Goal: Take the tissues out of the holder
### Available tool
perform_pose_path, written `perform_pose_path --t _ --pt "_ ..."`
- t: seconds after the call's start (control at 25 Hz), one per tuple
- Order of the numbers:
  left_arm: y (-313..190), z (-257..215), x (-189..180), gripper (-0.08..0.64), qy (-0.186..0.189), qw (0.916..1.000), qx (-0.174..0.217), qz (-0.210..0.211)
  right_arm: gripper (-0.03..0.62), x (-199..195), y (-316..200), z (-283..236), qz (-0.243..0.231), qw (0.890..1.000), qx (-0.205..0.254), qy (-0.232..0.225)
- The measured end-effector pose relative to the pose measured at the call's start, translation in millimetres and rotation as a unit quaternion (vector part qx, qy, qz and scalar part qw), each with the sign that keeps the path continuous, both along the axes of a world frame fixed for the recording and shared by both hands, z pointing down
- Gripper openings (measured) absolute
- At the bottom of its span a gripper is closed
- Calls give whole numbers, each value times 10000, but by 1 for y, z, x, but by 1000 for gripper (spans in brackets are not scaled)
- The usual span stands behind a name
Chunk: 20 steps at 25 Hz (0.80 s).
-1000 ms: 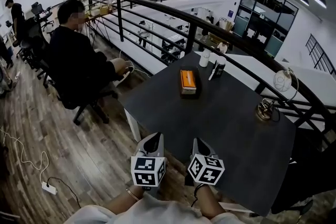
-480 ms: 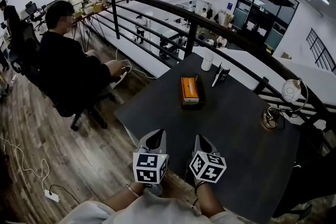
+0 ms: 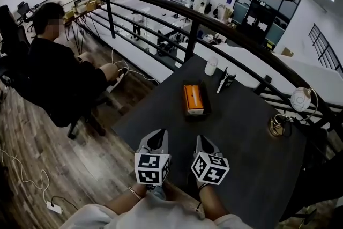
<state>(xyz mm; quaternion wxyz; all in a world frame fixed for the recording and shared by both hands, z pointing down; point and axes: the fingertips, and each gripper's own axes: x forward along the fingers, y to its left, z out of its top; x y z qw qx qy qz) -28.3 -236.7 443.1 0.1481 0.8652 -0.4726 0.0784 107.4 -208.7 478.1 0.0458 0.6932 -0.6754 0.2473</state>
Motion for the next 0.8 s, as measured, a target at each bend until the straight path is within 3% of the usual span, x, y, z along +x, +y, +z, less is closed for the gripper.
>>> perform_pose_path --t 0.36,0.48,0.64,0.8 --pt "-50 0 -7 8 80 10000 -25 39 7 -2 -40 -11 88 9998 8 176" --pt "-52 5 -8 8 62 9999 -88 -8 7 -2 -41 -9 54 9996 -30 274" --pt "-60 10 -7 8 2 9999 -118 -105 8 -6 -47 -15 -141 9970 43 763" --pt "-57 5 -3 8 -33 9999 -92 -114 7 -5 -51 -14 -221 9974 -39 688"
